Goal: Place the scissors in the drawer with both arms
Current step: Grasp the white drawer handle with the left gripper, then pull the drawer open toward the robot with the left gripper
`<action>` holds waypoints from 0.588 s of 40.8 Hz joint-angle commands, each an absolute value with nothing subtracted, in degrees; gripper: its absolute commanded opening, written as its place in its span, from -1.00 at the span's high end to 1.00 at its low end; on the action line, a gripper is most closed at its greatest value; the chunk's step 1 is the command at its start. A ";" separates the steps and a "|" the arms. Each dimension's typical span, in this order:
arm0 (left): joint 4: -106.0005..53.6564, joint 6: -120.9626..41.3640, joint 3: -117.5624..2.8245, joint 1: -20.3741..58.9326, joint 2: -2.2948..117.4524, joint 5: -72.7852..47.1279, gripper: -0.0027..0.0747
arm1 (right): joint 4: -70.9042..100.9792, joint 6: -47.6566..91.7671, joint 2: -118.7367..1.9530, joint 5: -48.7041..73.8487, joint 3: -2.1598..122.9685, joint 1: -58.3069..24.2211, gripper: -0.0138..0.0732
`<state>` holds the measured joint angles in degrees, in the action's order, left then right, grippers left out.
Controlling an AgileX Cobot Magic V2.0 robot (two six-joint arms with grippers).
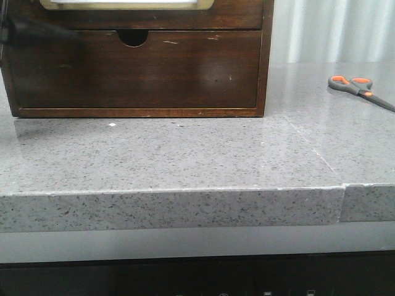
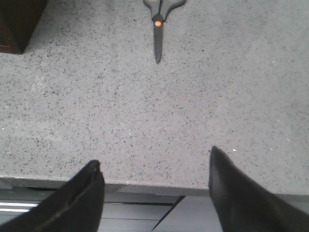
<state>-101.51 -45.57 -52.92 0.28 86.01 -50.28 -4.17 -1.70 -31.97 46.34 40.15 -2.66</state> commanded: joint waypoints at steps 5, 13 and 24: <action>-106.54 -46.05 -54.79 0.55 84.35 -53.41 0.43 | -5.01 -1.15 -32.53 43.19 41.75 -2.58 -0.45; -106.54 -46.05 -54.79 0.55 84.35 -54.17 0.75 | -5.01 -1.15 -32.53 43.19 41.75 -2.58 -0.45; -106.54 -46.28 -54.35 0.55 83.85 -59.37 0.88 | -5.01 -1.15 -32.53 43.19 41.75 -2.58 -0.45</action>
